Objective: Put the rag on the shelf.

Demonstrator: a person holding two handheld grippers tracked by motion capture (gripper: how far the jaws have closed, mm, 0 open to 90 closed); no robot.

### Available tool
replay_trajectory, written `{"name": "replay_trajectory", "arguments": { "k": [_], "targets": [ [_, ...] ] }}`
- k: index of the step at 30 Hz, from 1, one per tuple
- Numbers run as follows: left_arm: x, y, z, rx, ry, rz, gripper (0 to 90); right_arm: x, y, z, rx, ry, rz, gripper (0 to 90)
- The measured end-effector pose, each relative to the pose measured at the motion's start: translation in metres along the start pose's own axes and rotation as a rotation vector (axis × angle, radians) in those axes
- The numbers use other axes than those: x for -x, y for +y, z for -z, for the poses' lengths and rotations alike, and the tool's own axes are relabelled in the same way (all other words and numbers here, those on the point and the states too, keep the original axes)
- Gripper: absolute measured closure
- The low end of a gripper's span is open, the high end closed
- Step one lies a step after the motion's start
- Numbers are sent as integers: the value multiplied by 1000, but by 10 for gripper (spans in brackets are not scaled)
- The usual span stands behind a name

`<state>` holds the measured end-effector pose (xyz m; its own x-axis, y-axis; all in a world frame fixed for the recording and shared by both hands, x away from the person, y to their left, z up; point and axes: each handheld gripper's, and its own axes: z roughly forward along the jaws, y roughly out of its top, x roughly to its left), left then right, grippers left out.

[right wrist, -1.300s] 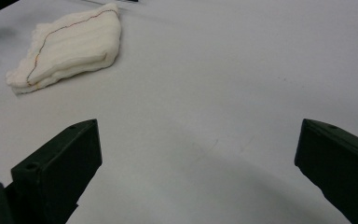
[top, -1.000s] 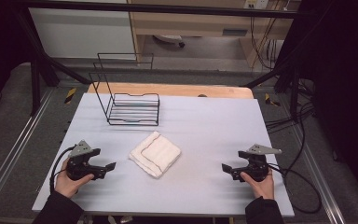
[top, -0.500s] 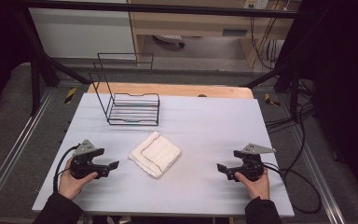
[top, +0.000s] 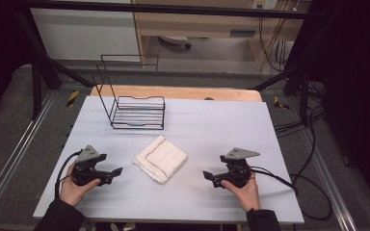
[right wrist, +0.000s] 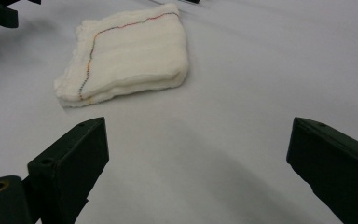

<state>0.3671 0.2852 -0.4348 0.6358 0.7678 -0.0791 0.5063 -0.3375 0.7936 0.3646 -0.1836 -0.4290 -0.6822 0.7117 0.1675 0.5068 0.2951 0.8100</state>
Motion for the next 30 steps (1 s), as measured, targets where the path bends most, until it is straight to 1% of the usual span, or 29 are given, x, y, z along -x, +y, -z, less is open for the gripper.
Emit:
{"name": "replay_trajectory", "arguments": {
  "k": [3, 10, 12, 13, 17, 18, 22, 25, 27, 30],
  "targets": [
    [0, 0, 1, 4, 3, 4, 111, -11, 6, -8, -5, 1, 3, 76],
    [-2, -1, 1, 0, 7, 4, 105, -36, 18, -26, -14, 8, 46, 92],
    [-2, -1, 1, -1, 8, 5, 104, -44, 22, -32, -20, 13, 56, 98],
    [-2, -2, 1, -1, 8, 6, 103, -48, 23, -36, -29, 19, 53, 101],
    [-3, -2, 2, 3, 10, 9, 103, -62, 28, -49, -52, 33, 99, 133],
    [-3, -2, 2, 4, 9, 10, 103, -66, 29, -53, -59, 43, 97, 143],
    [-3, -2, 2, 3, 11, 13, 104, -77, 31, -65, -80, 62, 105, 213],
    [-3, -2, 2, 2, 11, 15, 105, -84, 33, -72, -81, 68, 120, 281],
    [-4, -3, 3, -1, 10, 13, 107, -90, 35, -76, -88, 67, 141, 324],
    [-4, -3, 2, -2, 10, 14, 107, -96, 37, -83, -94, 85, 149, 391]
  ]
}}
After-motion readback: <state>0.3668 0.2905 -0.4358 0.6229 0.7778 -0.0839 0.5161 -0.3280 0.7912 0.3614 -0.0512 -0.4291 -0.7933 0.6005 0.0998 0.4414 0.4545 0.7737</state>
